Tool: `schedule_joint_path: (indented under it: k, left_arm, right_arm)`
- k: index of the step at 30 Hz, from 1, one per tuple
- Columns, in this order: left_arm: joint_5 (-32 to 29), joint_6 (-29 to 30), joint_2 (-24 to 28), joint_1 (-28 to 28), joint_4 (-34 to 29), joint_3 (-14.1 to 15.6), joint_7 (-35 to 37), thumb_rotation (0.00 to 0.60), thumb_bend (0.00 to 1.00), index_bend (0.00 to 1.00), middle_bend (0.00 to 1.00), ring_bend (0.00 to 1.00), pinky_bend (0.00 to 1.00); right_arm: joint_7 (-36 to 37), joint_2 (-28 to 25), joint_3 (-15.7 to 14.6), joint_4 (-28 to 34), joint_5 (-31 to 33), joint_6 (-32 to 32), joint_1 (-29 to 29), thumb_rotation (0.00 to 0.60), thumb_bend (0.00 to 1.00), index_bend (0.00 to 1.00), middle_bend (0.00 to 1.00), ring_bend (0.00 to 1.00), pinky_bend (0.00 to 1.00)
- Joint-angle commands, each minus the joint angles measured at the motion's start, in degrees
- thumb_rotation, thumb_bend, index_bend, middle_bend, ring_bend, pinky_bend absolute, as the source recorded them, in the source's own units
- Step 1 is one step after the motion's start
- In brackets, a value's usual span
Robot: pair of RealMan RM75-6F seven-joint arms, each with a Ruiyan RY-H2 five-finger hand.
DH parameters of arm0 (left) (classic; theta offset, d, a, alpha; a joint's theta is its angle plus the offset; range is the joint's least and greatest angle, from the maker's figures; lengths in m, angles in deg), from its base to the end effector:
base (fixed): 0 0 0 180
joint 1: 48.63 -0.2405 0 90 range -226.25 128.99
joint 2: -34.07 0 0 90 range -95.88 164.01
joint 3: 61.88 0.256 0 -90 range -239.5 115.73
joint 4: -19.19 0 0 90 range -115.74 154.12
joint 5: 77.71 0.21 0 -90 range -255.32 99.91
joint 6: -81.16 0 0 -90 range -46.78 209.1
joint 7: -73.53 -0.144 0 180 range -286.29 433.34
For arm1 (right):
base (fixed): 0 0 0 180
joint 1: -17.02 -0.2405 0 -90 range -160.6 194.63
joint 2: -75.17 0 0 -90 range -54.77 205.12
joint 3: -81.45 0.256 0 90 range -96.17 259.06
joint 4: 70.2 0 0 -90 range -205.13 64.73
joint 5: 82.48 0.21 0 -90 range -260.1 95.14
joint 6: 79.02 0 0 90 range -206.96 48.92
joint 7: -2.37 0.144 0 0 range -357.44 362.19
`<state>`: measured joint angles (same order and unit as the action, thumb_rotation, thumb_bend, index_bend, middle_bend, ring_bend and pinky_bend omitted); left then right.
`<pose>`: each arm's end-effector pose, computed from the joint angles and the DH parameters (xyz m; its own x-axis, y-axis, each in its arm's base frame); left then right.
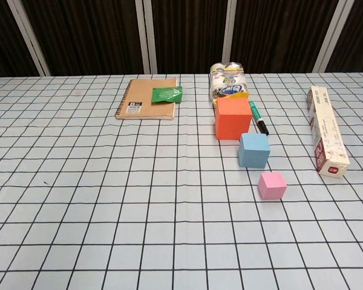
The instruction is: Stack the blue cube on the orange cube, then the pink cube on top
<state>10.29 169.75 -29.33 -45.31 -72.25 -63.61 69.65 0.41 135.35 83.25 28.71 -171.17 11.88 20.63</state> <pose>-0.3130 0.1687 0.1679 0.4836 -0.0313 0.8747 0.8748 -0.0163 -0.4843 -0.3059 -0.1313 0.1789 0.3906 0.0215 0.9203 -0.9184 0.0776 0.3880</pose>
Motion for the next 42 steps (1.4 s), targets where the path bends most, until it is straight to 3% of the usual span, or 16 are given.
schedule_joint_path:
  k: [1,4,10,15,23,29,37,42]
  left_arm:
    - [-0.7,-0.79,-0.01,0.24,-0.06,-0.15,-0.09,0.6,0.11,0.05,0.0,0.0,0.0]
    - [-0.9,-0.8,0.15,0.22,-0.12,-0.26,0.05,0.6,0.11,0.05,0.0,0.0,0.0]
    - [-1.58,-0.8,0.08,0.1,-0.19,-0.51,0.01,0.6,0.11,0.05,0.0,0.0,0.0]
    - [-1.42,-1.37,-0.19,0.43,-0.4,-0.41,-1.1,0.6,0.11,0.05,0.0,0.0,0.0]
    - [-2.41,-1.06,0.33,0.14,-0.1,-0.93,0.38,0.6,0.11,0.05,0.0,0.0,0.0]
    - [-3.55,-1.73,0.34,0.35,0.15,-1.4,0.65,0.6,0.11,0.05,0.0,0.0,0.0]
    - [-3.91,-2.4,0.03,0.65,-0.08,-1.4,-0.68,0.6,0.11,0.05,0.0,0.0,0.0]
    - [-4.65,-2.77,0.0,0.78,-0.03,-1.7,-0.64,0.6,0.11,0.05,0.0,0.0,0.0]
  right_arm:
    - [0.62,0.6,0.29,-0.32,-1.25,0.5,-0.47,0.6,0.13,0.12,0.0,0.01,0.0]
    - [3.92,2.44,0.59,-2.18,-4.31,0.5,-2.07,0.6,0.12,0.14,0.0,0.01,0.0]
    - [7.18,0.77,2.53,1.22,-3.24,-10.01,-9.52,0.6,0.13,0.15,0.0,0.01,0.0]
    - [5.07,0.36,6.27,6.64,3.76,-22.48,-17.68,0.6,0.13,0.15,0.0,0.01,0.0]
    - [-1.33,4.17,10.3,4.54,15.35,-34.68,-27.21,0.6,0.15,0.17,0.0,0.01,0.0]
    - [-3.92,7.16,11.19,2.1,21.62,-37.96,-30.91,0.6,0.15,0.17,0.0,0.01,0.0]
    - [-6.02,12.05,11.52,0.18,24.93,-39.03,-34.33,0.6,0.16,0.2,0.0,0.01,0.0]
    - [-11.08,14.83,11.44,-0.55,29.54,-38.58,-36.68,0.6,0.17,0.21,0.0,0.01,0.0]
